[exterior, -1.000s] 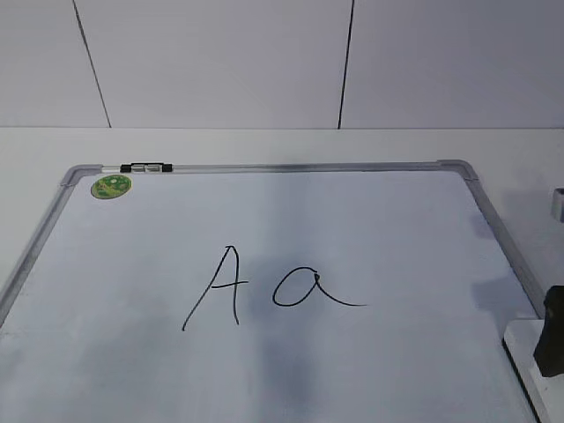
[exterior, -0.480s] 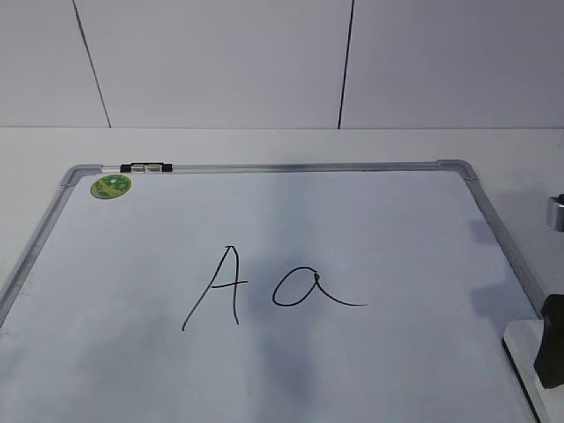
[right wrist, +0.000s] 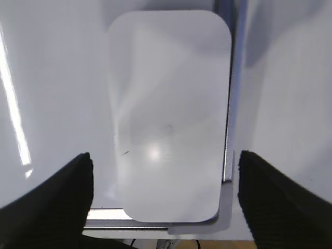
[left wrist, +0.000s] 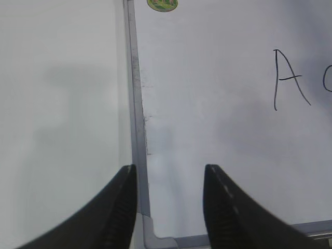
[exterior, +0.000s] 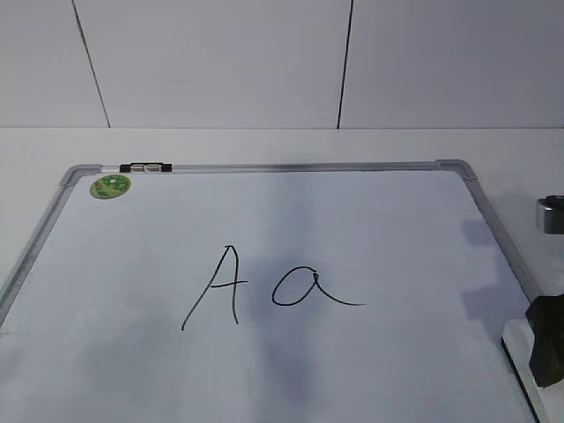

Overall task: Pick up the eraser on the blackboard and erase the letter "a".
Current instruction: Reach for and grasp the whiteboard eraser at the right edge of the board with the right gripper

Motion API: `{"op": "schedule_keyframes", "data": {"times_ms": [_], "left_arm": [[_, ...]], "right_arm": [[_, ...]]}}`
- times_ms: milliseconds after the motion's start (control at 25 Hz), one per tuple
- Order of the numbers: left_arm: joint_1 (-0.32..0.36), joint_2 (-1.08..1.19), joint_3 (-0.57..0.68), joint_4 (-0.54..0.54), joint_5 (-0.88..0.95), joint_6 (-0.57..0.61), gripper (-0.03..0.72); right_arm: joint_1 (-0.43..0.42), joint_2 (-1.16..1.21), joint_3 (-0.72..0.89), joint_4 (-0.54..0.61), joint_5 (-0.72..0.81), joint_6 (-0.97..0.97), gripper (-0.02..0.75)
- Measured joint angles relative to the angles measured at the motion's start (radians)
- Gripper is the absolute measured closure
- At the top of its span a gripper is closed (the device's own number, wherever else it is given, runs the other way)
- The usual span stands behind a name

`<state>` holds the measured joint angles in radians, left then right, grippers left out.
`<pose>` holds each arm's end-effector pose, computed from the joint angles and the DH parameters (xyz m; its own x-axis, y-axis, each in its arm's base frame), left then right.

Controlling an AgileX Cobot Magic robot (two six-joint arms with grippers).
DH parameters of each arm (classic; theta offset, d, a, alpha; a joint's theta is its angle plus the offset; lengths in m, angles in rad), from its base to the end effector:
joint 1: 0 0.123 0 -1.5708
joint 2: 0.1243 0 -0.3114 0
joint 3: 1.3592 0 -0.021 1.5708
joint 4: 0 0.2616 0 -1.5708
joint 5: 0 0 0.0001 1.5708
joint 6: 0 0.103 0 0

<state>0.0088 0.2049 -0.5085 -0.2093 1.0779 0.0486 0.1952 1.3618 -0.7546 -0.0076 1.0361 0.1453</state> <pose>0.0182 -0.0187 0.2792 -0.6331 -0.0563 -0.7720 0.1014 0.9827 -0.1548 0.2086 0.0406 0.2186 -0.9984 -0.0537 -0.0156 -0.0537 0.9985 -0.0044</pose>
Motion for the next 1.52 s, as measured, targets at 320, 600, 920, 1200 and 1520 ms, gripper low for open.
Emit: {"op": "schedule_keyframes", "data": {"times_ms": [320, 600, 920, 1200, 1520], "left_arm": [[0.0, 0.0, 0.0, 0.0, 0.0, 0.0, 0.365], [0.0, 0.0, 0.0, 0.0, 0.0, 0.0, 0.365], [0.0, 0.0, 0.0, 0.0, 0.0, 0.0, 0.365], [0.0, 0.0, 0.0, 0.0, 0.0, 0.0, 0.365], [0.0, 0.0, 0.0, 0.0, 0.0, 0.0, 0.365]], "right_arm": [[0.0, 0.0, 0.0, -0.008, 0.0, 0.03, 0.071], [0.0, 0.0, 0.002, -0.014, -0.041, 0.034, 0.071], [0.0, 0.0, 0.01, -0.016, -0.051, 0.014, 0.071], [0.0, 0.0, 0.01, 0.017, -0.051, -0.024, 0.078], [0.0, 0.0, 0.049, 0.019, -0.051, -0.029, 0.089]]}}
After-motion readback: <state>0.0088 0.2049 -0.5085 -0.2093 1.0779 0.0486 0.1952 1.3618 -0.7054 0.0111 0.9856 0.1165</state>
